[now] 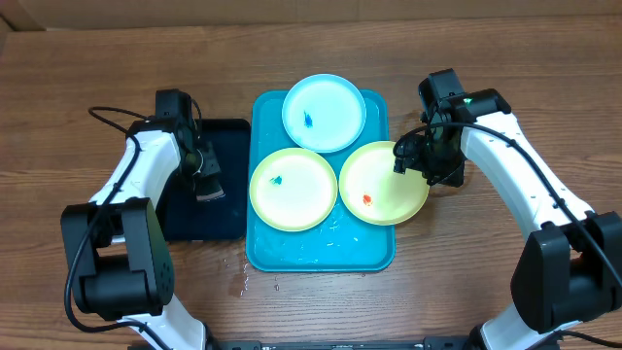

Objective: Clean dirty plates on tray and stack at the side
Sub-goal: 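Grasp the green sponge with the left gripper and lift it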

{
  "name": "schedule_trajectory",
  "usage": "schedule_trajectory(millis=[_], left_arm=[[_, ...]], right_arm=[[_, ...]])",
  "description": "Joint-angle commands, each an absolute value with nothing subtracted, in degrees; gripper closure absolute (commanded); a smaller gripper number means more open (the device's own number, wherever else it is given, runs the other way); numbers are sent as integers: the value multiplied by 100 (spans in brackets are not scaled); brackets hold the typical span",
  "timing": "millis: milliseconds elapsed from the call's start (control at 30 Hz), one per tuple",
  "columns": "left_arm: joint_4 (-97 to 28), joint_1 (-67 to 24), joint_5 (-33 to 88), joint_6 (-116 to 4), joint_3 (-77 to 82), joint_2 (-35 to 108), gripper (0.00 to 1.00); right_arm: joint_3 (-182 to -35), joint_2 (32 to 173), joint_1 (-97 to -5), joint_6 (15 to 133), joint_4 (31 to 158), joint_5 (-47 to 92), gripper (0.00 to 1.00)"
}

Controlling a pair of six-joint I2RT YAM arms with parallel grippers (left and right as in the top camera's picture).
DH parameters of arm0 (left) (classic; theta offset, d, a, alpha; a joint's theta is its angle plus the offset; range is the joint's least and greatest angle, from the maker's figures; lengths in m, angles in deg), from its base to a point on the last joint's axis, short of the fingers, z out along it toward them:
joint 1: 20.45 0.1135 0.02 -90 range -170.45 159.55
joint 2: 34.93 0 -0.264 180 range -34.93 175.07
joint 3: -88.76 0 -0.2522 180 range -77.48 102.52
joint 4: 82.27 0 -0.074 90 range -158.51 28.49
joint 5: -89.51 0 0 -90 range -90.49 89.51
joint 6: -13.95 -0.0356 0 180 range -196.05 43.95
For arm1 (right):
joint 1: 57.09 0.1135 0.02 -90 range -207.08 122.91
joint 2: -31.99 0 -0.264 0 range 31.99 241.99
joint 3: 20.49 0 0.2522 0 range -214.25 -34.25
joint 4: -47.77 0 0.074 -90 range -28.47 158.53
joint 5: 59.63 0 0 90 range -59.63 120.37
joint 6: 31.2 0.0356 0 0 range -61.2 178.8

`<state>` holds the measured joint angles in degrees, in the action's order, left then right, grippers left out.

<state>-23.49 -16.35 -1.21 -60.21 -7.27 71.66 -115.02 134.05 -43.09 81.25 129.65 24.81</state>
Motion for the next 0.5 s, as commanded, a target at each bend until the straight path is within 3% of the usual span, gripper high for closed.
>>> schedule_trajectory(millis=[0,467], left_arm=[[-2354,-1679,-195,-6124,-834,7277,72],[-2572,-1788,-199,-6102,-1074,7282,72]], right_arm=[[-11596,13374,-4324,8106,12936,2518,22],[-11596,13374,-4324,8106,12938,2518,21]])
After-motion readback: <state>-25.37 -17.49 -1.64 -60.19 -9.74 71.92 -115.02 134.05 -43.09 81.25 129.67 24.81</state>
